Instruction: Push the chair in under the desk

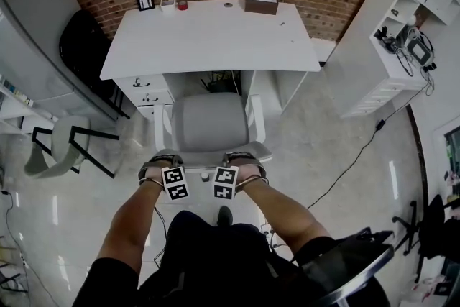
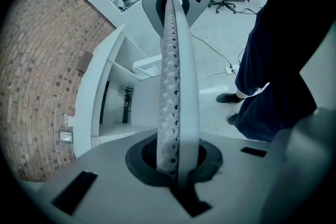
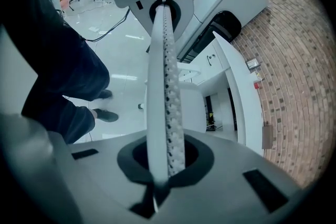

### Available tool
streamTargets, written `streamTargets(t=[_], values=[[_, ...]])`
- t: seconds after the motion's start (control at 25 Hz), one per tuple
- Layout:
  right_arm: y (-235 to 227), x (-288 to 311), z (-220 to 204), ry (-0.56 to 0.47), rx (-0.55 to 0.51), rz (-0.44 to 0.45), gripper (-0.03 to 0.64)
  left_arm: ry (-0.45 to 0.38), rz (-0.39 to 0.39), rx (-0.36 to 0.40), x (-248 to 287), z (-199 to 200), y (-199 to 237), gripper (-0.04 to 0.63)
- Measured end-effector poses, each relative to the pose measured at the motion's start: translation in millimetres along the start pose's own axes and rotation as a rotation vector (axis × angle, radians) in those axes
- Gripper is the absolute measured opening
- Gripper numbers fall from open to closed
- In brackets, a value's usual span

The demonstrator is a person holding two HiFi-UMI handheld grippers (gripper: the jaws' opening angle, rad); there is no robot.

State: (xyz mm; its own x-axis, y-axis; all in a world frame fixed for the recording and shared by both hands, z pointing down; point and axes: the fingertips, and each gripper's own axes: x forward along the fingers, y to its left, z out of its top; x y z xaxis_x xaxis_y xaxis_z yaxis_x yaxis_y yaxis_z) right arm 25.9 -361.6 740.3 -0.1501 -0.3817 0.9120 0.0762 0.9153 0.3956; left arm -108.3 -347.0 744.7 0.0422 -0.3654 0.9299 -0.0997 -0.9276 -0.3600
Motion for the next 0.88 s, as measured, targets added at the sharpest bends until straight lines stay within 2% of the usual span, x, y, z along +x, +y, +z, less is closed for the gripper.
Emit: streamTargets(t=[0.28, 0.88], values=[[-21.9, 11.4, 1.2, 0.020, 0.029, 0.014, 0.011, -0.047, 0.011, 0.040, 9.7, -0.8, 26.7, 0.011], [-76.9, 38.0, 3.8, 0.038, 0.062, 0.000, 0.011, -0.061, -0.006, 0.068, 35.1, -8.1, 87.1, 0.011]])
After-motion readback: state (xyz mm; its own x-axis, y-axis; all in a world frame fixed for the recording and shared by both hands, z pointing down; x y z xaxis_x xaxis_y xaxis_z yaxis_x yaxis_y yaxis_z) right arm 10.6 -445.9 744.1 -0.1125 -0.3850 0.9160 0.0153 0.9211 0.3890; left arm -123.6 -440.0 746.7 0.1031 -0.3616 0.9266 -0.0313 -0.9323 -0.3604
